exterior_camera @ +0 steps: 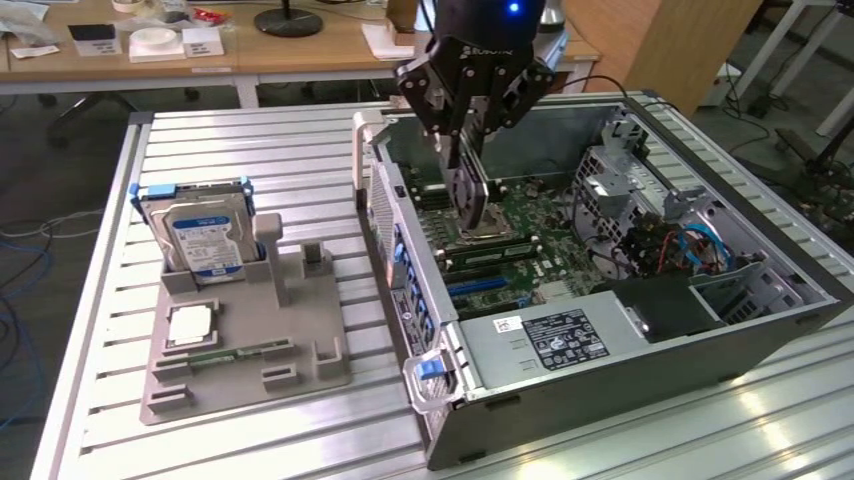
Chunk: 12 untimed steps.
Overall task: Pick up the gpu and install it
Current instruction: 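Pick up the gpu and move the gpu toward the slot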
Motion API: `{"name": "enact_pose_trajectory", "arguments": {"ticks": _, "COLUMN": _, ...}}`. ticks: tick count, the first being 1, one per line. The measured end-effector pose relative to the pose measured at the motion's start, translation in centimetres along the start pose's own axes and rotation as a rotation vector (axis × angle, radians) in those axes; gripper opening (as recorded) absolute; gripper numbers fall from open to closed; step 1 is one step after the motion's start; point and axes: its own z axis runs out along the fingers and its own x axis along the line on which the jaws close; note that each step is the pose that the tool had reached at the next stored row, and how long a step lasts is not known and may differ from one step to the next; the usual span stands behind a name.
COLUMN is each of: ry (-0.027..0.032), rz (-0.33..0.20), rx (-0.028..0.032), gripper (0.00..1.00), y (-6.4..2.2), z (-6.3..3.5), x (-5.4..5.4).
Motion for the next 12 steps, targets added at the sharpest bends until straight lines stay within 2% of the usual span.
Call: {"name": "enact_pose_trajectory", "arguments": {"ticks": 12, "ry": 0.0, "rz": 0.0, "rx": 0.0, "gripper": 0.27, "y": 0.11, "z": 0.07, "x": -2.6}}
